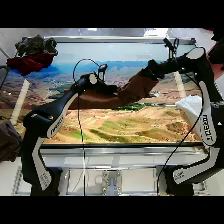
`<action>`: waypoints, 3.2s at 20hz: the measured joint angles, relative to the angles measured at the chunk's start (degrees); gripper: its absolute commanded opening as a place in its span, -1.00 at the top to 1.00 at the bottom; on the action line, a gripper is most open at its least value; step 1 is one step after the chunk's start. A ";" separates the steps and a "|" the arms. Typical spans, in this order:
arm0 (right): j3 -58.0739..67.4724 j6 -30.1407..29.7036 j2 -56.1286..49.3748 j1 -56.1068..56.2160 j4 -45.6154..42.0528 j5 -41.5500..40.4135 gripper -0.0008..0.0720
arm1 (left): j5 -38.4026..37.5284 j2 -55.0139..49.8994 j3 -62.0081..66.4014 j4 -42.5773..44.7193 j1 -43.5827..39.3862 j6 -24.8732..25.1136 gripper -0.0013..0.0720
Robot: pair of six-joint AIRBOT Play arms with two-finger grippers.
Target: Fold the shirts.
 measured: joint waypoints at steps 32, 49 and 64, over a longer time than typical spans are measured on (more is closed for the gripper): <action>1.33 0.96 -15.89 13.33 10.27 -18.21 -0.54 | -18.29 22.97 14.14 1.40 28.63 11.91 0.94; -2.89 -0.55 -25.97 17.25 23.02 -22.71 0.54 | -17.25 22.97 14.14 1.36 28.63 14.10 0.94; -0.61 -1.09 -12.00 2.12 14.56 -17.09 0.90 | -19.80 22.95 14.14 1.57 28.63 14.60 0.94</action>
